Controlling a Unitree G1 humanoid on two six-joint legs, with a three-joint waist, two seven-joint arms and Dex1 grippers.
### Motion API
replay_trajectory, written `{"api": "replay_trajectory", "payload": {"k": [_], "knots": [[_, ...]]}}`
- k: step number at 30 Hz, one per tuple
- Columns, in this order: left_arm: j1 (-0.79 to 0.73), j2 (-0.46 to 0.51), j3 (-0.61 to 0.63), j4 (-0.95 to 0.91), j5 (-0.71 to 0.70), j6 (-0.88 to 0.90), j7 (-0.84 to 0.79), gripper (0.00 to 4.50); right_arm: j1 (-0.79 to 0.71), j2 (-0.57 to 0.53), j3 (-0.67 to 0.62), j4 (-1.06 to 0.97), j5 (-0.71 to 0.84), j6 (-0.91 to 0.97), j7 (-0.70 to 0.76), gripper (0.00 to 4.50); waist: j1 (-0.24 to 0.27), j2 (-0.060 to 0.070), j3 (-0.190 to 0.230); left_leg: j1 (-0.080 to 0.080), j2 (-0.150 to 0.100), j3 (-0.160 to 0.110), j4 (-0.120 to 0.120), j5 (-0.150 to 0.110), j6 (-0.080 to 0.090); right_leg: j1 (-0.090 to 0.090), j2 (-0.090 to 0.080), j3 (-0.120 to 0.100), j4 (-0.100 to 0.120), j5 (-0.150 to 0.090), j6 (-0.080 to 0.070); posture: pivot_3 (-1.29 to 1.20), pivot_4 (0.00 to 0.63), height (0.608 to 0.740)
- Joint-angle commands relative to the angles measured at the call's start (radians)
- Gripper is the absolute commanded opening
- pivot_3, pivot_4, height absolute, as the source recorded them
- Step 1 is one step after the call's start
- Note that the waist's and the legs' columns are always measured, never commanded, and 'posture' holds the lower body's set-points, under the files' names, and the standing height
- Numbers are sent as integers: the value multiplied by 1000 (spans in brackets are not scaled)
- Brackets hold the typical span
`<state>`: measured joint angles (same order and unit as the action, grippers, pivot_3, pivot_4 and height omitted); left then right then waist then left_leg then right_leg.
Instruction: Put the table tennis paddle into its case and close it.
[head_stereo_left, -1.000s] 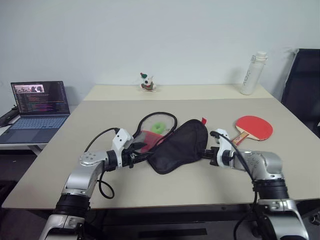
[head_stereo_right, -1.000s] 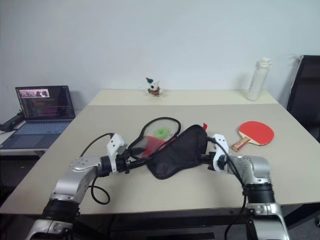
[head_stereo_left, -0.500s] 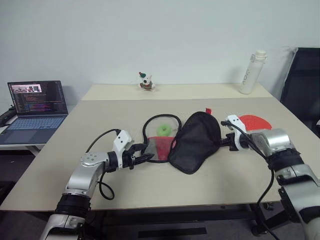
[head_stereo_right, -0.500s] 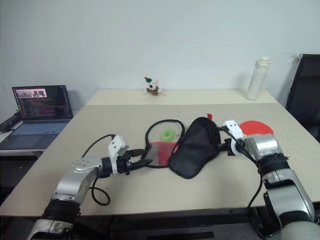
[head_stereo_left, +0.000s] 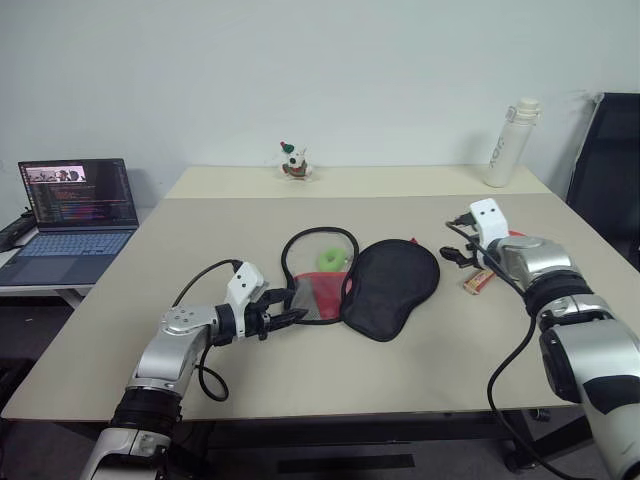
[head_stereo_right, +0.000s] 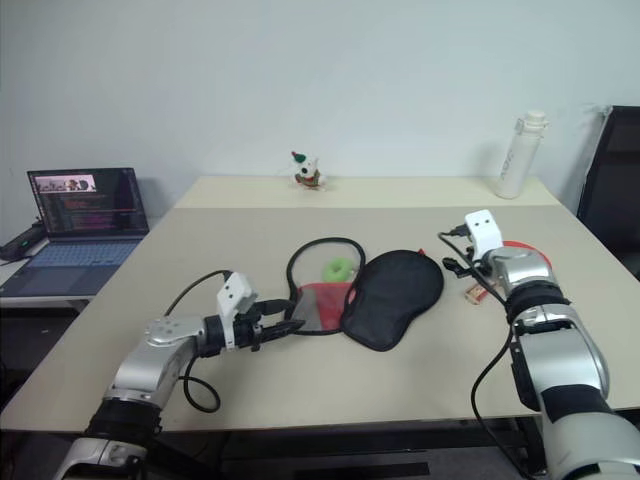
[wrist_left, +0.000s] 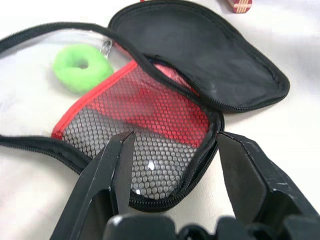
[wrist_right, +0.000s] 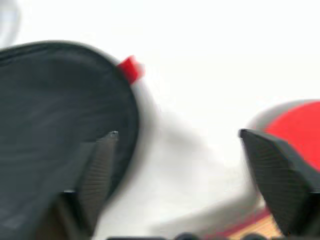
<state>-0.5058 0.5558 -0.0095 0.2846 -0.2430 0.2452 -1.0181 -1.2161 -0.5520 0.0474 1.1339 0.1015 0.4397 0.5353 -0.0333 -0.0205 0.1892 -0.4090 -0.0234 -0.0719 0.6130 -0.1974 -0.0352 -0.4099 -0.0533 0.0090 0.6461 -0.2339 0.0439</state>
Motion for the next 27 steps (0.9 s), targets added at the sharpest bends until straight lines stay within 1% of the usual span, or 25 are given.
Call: {"api": "replay_trajectory", "payload": {"k": [1, 3, 5, 8, 12, 15, 19, 23, 27], "knots": [[-21, 7, 4, -11, -4, -31, -14, 2809, 50, -18, -53, -222, 86, 194, 129, 4442, -2, 0, 0, 0, 0, 0, 0, 0, 0, 0, 0, 0, 0, 0, 0, 0, 150, 740], [-24, 7, 2, -6, -7, -35, -20, 2809, 165, -22, -78, -475, 163, 379, 166, 4442, -1, 0, 0, 0, 1, 0, 0, 0, 0, 0, 0, 0, 0, 0, 0, 0, 150, 740], [-25, 6, 1, -3, -8, -37, -28, 2809, 271, -19, -105, -698, 217, 514, 146, 4442, 1, 0, 0, 0, 1, -1, 0, 0, 0, 0, 0, 0, 2, 0, 0, 0, 150, 740], [-34, -6, 10, -5, -32, -42, -49, 2809, 419, 39, -176, -997, 268, 668, 27, 4442, 1, 0, 0, 0, 1, -2, 0, 0, 0, -1, 0, -1, 2, 0, 0, 0, 150, 740], [-50, -14, 19, -15, -70, -24, -74, 2809, 525, 135, -238, -1222, 270, 765, -116, 4442, 0, 0, 0, 0, 1, -1, 1, 0, 0, -1, 0, 0, 3, 0, 0, 0, 150, 740], [-61, -7, 16, -23, -92, -7, -110, 2809, 588, 205, -264, -1336, 272, 818, -193, 4442, 2, 0, 0, 0, 1, -2, 1, 0, 0, 0, 0, -1, 3, 0, 0, 0, 150, 740], [-67, 5, 10, -25, -94, 6, -134, 2809, 665, 303, -267, -1419, 283, 862, -258, 4442, 1, 0, 0, 0, 1, -2, 1, 0, 0, 0, 0, -1, 2, 0, 0, 0, 150, 740], [-69, 6, 12, -34, -87, 18, -130, 2809, 699, 371, -245, -1417, 271, 841, -306, 4442, -1, 0, 0, 0, 1, -2, 1, 0, 0, 0, 0, 0, 2, 0, 0, 0, 150, 740], [-65, 9, 13, -51, -80, 27, -115, 2809, 696, 391, -230, -1383, 262, 806, -336, 4442, 0, 0, 0, 0, 1, -2, 1, 0, 0, 0, 0, -1, 3, 0, 0, 0, 150, 740]]}}
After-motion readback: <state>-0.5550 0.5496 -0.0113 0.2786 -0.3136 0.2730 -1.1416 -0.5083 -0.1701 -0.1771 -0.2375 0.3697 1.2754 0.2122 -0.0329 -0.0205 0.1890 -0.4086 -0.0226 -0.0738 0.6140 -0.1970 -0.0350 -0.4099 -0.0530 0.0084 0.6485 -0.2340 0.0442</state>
